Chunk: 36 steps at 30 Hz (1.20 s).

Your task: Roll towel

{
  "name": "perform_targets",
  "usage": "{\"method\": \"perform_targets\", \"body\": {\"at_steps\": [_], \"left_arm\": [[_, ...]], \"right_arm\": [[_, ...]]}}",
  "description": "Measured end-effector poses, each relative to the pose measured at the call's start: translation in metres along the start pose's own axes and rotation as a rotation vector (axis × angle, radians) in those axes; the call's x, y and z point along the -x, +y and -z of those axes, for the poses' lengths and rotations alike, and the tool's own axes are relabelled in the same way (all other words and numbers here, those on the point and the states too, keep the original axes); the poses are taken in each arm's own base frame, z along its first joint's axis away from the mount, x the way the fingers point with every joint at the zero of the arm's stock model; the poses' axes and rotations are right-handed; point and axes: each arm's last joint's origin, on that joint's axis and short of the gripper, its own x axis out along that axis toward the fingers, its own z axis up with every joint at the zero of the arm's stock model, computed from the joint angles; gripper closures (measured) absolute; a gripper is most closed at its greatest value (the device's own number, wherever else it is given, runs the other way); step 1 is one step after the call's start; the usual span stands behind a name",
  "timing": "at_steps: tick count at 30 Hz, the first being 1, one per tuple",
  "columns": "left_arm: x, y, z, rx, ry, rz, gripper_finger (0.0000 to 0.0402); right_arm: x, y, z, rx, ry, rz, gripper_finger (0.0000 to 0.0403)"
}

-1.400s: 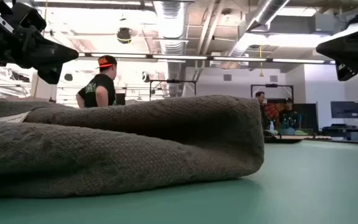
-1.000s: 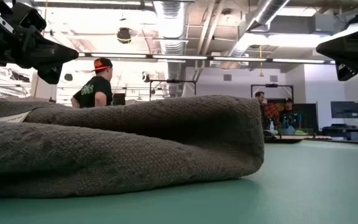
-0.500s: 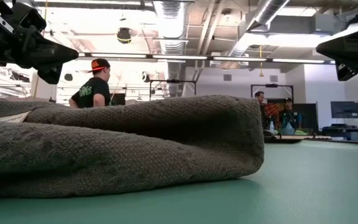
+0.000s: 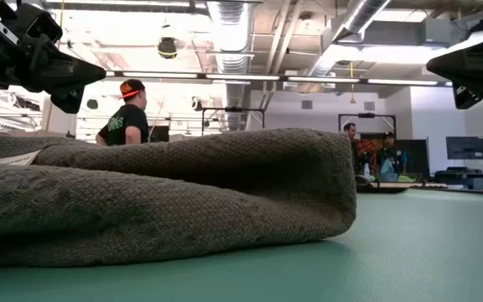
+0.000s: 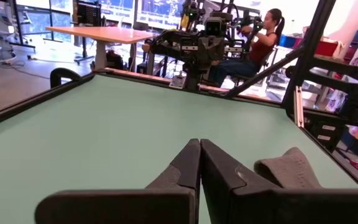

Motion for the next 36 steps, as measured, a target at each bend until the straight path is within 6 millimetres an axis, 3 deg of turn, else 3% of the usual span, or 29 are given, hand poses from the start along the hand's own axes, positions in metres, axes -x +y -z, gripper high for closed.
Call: {"method": "perform_targets", "body": {"at_steps": [4,20,25,36], "left_arm": [[0.000,0.000,0.000,0.000,0.000,0.001,0.0401],[0.000,0.000,-0.001,0.019,-0.013,-0.012,0.0401],[0.001,-0.001,-0.012,0.061,-0.112,0.014,0.0401],[0.005,-0.007,-0.043,0.002,-0.283,0.074,0.0383]], "right_arm": [[-0.001,-0.002,-0.005,0.065,-0.029,0.053,0.0360],[-0.004,-0.007,-0.017,-0.064,-0.098,0.116,0.0360],[-0.005,-0.010,-0.024,-0.063,-0.147,0.161,0.0360],[-0.013,-0.007,-0.043,0.106,-0.250,0.008,0.0357]]}}
